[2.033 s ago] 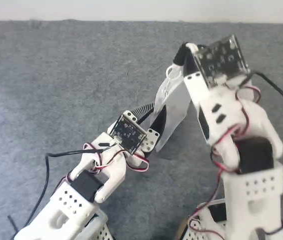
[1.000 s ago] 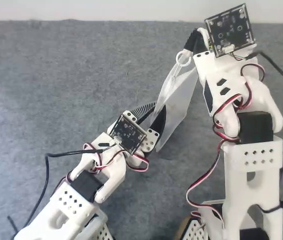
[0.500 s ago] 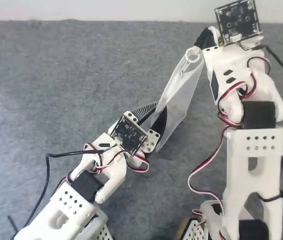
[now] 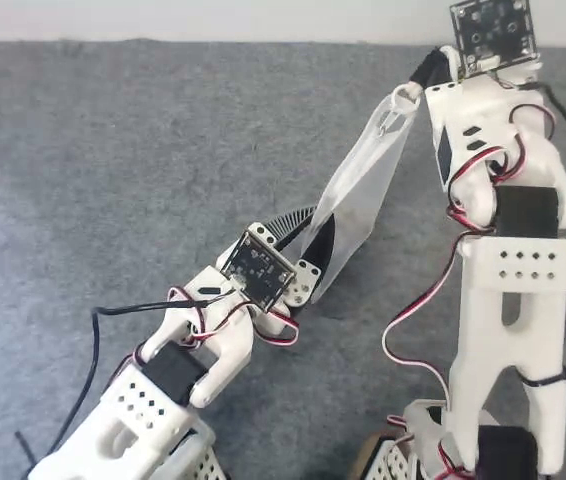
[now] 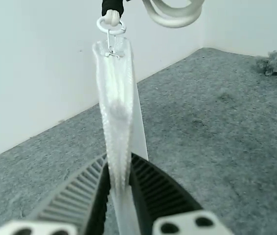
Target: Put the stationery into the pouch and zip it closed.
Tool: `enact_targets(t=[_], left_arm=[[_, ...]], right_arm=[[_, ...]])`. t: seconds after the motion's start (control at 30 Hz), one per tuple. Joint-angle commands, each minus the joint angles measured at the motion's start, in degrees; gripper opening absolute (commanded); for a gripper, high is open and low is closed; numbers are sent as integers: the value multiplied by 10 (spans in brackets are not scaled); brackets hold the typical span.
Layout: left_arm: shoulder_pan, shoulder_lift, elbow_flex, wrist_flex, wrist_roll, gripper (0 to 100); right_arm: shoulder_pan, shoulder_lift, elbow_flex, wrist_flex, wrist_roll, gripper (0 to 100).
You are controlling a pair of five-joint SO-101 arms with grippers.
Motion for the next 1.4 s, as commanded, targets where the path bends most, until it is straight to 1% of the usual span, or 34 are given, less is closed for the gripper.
enact_targets(t=[0.0,0.3,0.73,0.9,1.03,1.37], left_arm=[[-5,6,26,15,-2,9],[-5,6,26,15,-2,9],[-6,9,26,14,-2,9],[-6,10,26,13,-3,9],[-6,10,26,13,-3,9],[-6,10,26,13,-3,9]], right_arm=[[33,-7,-48,-29,6,7],[59,1,-47,-51,8,7],[65,4,-46,-60,11,7],[90,12,-48,-61,11,7],[102,40,-62,-60,9,7],[159,104,-110,-56,5,7]])
